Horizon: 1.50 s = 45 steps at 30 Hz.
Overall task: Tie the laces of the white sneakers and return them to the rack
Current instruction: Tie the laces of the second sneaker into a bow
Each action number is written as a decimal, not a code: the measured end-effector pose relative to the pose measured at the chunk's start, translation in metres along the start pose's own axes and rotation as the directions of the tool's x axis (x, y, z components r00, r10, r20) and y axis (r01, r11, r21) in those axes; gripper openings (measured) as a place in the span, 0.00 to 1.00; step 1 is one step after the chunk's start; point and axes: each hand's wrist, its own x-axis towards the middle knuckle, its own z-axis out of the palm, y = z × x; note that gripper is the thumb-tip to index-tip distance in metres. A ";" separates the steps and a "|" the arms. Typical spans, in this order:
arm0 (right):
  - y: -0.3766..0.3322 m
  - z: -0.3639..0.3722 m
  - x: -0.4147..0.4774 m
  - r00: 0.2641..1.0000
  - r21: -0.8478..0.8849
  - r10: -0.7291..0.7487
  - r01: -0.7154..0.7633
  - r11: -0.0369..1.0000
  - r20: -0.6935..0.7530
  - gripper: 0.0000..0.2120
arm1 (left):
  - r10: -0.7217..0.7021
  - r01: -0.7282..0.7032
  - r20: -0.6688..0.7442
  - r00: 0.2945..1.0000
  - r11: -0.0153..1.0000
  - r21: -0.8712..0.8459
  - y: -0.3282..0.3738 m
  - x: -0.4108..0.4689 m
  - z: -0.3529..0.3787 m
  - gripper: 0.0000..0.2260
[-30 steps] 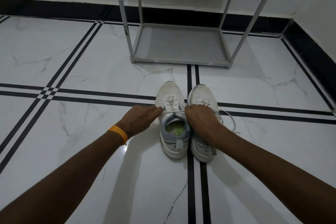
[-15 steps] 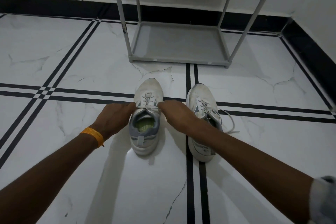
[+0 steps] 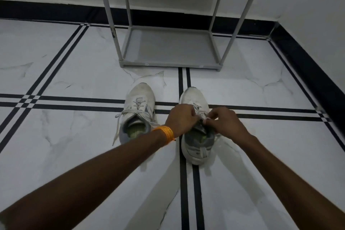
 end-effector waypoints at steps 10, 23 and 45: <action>0.012 0.003 0.004 0.998 0.081 -0.061 0.062 0.995 -0.014 0.08 | -0.262 0.363 0.311 0.914 0.184 -0.913 0.000 0.004 -0.015 0.09; 0.009 0.003 0.005 1.000 0.139 -0.020 0.019 0.990 0.006 0.08 | -0.038 0.067 -0.532 0.846 0.997 0.035 -0.050 -0.009 -0.041 0.38; -0.009 0.044 0.008 0.968 0.443 0.144 -0.038 0.896 -0.208 0.24 | -0.206 0.220 0.092 0.974 0.776 -0.591 -0.054 0.002 -0.015 0.18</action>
